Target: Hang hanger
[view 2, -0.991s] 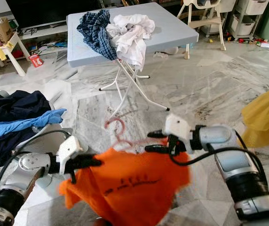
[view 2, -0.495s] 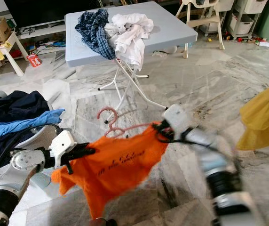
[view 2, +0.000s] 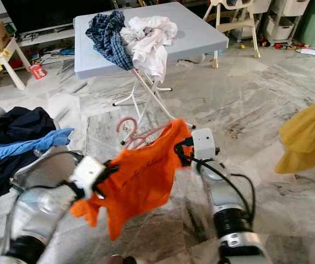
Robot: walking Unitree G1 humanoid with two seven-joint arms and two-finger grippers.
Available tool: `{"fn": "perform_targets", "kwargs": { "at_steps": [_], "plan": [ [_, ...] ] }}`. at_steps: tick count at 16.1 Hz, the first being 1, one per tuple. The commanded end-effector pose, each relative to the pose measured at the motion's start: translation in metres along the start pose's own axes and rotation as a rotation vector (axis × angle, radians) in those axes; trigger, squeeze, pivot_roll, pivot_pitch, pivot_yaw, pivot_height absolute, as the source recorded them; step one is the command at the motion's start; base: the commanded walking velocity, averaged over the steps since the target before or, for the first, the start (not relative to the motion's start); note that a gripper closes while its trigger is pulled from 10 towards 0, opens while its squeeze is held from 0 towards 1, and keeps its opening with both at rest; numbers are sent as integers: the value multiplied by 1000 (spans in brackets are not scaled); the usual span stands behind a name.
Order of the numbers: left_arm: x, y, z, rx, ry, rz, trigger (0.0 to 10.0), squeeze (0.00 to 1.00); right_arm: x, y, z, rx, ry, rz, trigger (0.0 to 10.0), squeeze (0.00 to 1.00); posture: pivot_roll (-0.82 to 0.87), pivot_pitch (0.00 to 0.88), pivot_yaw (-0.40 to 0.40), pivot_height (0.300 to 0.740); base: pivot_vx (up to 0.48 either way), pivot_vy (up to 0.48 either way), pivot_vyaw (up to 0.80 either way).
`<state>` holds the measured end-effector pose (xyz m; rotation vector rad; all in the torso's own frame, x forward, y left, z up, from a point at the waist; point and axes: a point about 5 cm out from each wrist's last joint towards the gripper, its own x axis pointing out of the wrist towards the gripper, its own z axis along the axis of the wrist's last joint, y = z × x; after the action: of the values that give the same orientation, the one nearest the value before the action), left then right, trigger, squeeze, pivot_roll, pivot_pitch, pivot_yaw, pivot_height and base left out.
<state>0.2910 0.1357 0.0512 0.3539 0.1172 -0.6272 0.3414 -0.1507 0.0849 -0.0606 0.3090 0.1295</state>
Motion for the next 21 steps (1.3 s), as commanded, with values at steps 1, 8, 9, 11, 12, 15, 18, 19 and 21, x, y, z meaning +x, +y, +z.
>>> {"fn": "perform_targets", "kwargs": {
  "at_steps": [1, 8, 9, 11, 12, 15, 18, 19, 21],
  "plan": [
    [1, 1, 12, 57, -56, 23, 0, 0, 0, 3, 0, 54, 8, -12, 10000, 808, -55, 30, 63, 740, 0, 0, 0],
    [6, -30, 20, 72, -100, -43, 0, 0, 9, 5, 19, 128, -38, -54, 10000, 380, -51, 30, 69, 740, 0, 0, 0],
    [5, -30, 19, 73, -98, -37, 0, 0, 9, 4, 22, 129, -46, -55, 10000, 329, -52, 30, 69, 740, 0, 0, 0],
    [4, -30, 19, 75, -97, -31, 0, 0, 11, -2, 22, 111, -36, -83, 10000, 333, -48, 29, 67, 740, 0, 0, 0],
    [2, -30, 22, 75, -108, -26, 0, 0, 12, -7, 21, 102, -25, -106, 10000, 302, -46, 30, 67, 740, 0, 0, 0],
    [-2, -34, 28, 70, -133, -38, 0, 0, 15, -13, 24, 100, -27, -134, 10000, 278, -41, 33, 71, 740, 0, 0, 0],
    [-6, -41, 31, 64, -147, -56, 0, 0, 19, -16, 27, 111, -21, -151, 10000, 278, -38, 34, 73, 740, 0, 0, 0],
    [-7, -43, 32, 64, -149, -60, 0, 0, 20, -16, 27, 109, -20, -153, 9686, 275, -37, 33, 72, 740, 0, 0, 0],
    [-8, -45, 33, 62, -147, -70, 0, 0, 22, -16, 29, 110, -25, -163, 2196, 271, -34, 33, 70, 740, 0, 0, 0]
  ]
}}
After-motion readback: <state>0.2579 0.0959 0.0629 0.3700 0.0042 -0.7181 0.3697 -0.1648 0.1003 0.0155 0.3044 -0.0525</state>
